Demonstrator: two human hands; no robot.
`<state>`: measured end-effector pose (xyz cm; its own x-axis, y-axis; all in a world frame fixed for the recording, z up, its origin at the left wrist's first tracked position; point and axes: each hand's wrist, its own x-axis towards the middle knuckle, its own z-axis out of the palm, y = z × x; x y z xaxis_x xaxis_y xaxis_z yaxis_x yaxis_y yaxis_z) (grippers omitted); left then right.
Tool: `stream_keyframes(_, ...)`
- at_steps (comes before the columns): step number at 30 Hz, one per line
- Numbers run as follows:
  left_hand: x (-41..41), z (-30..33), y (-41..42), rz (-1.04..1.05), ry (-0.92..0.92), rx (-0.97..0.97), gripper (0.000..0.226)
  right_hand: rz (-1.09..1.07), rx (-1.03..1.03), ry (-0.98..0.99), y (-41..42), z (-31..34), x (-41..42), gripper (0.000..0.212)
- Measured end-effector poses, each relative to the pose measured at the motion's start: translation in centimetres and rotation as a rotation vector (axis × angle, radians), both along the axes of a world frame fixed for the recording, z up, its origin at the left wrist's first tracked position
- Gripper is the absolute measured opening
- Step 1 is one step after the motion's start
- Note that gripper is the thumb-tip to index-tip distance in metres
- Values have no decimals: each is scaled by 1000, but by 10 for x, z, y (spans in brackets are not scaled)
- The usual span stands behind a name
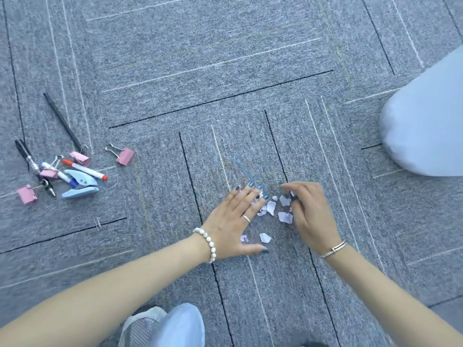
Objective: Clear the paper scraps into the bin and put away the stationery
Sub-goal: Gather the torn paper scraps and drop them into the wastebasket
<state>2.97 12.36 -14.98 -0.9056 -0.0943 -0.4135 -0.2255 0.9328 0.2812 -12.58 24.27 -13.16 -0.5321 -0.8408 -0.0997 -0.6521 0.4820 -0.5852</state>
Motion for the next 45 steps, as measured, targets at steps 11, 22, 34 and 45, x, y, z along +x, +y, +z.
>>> stream_keyframes(11, -22, -20, -27, -116, 468, -69, 39, -2, 190, 167, 19, -6, 9, 55)
stream_keyframes(22, -69, 1, -41, 33, 396, 57, 23, 28, 189, 262, 14, -8, 7, 74)
stream_keyframes(34, -47, 11, -89, 537, 368, 40, 26, 279, 108, 524, -5, -21, 2, 53)
stream_keyframes(45, -30, 17, -84, 581, 404, 90, 38, 491, 59, 408, -40, -21, -23, 36)
